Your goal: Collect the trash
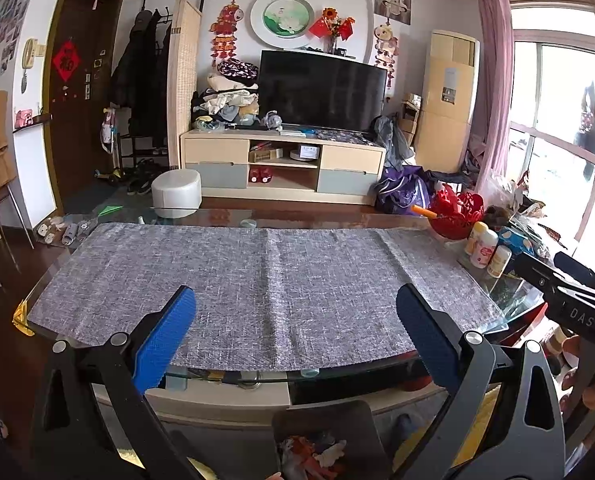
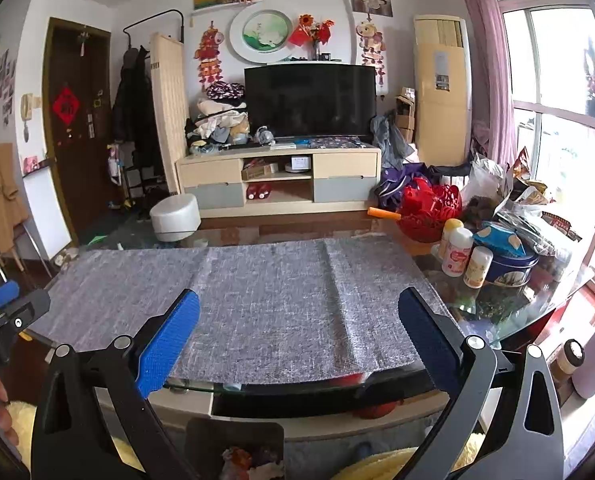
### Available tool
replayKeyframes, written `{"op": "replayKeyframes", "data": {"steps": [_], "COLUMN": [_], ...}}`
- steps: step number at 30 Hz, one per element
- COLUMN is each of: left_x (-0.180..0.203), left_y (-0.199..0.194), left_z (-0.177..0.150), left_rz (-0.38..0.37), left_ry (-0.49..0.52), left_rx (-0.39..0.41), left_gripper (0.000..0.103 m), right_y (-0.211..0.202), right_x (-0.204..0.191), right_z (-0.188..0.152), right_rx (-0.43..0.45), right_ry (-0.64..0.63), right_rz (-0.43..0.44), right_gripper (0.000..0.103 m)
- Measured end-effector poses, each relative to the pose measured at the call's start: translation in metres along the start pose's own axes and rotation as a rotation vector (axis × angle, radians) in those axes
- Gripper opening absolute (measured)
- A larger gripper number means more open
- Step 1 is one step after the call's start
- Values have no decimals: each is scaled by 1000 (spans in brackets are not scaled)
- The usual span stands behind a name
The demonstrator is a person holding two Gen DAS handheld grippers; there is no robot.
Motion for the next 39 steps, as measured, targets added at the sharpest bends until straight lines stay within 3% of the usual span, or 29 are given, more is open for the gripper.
{"op": "replayKeyframes", "data": {"steps": [39], "left_x": [11], "left_y": [-2], "left_z": [0], "left_rz": [-17], "left_ry": [-1], "left_rx": [-3], "left_gripper": [95], "right_y": [-3], "right_x": [2], "right_z": [-4], "right_rx": [-14], "right_ry": [24], "right_rz": [4], "right_gripper": [100]}}
Point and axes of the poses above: each gripper's, at about its wrist camera, not at the fingertips, and y roughly the way its jaws point, x to its right, z to its top, the point moved 8 cm from there along y, roughly the way its jaws point, and after that the axes turned 4 degrees about x, right-handed, at the moved point
